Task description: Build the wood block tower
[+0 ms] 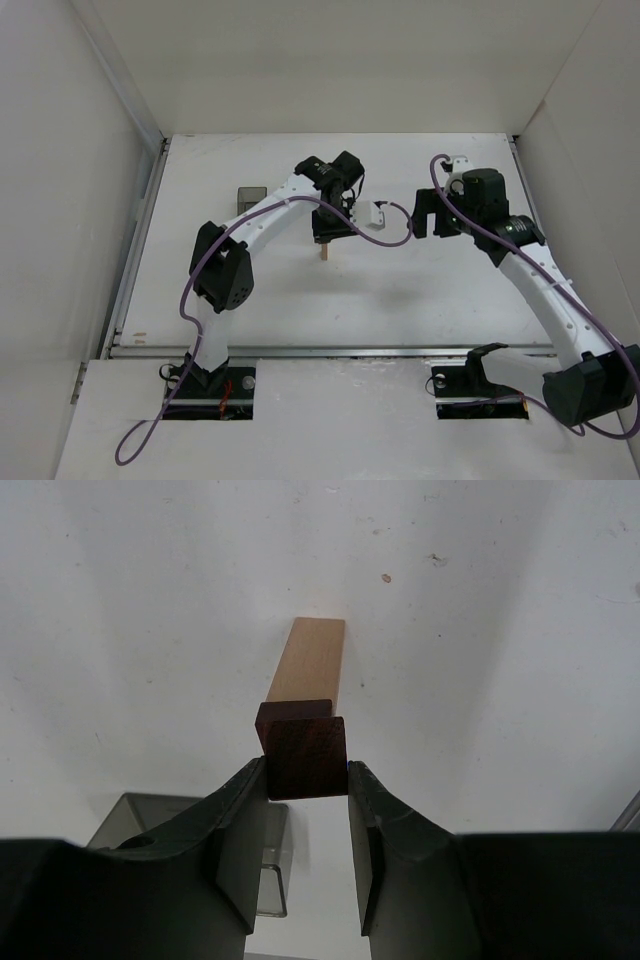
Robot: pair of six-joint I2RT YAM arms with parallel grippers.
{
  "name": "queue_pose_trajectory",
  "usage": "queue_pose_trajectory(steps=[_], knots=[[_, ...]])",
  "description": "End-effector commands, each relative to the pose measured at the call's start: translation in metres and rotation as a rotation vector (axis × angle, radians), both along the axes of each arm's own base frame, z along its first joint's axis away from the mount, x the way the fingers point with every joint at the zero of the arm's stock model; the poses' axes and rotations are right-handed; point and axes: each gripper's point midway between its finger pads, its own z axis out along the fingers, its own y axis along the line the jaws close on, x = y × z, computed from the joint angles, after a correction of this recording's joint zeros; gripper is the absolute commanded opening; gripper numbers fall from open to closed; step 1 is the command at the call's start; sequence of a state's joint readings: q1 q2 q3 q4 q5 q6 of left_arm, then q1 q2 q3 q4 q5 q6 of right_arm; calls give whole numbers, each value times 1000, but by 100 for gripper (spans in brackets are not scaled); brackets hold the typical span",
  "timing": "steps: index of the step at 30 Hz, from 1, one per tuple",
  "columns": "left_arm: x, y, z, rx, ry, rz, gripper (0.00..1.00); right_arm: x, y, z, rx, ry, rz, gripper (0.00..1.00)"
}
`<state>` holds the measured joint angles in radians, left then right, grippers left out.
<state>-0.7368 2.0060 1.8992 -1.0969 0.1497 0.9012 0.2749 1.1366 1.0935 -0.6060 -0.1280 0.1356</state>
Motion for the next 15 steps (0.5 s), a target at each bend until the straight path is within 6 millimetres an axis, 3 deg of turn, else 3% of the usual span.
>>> queue_pose_trajectory(steps=[1,15], knots=[[4,-4,9,-28,-10,-16,0,-1,0,9,24,-37,-5,93],[9,-1,9,-41,-11,0,2,-4,1,8,43,-29,-9,93]])
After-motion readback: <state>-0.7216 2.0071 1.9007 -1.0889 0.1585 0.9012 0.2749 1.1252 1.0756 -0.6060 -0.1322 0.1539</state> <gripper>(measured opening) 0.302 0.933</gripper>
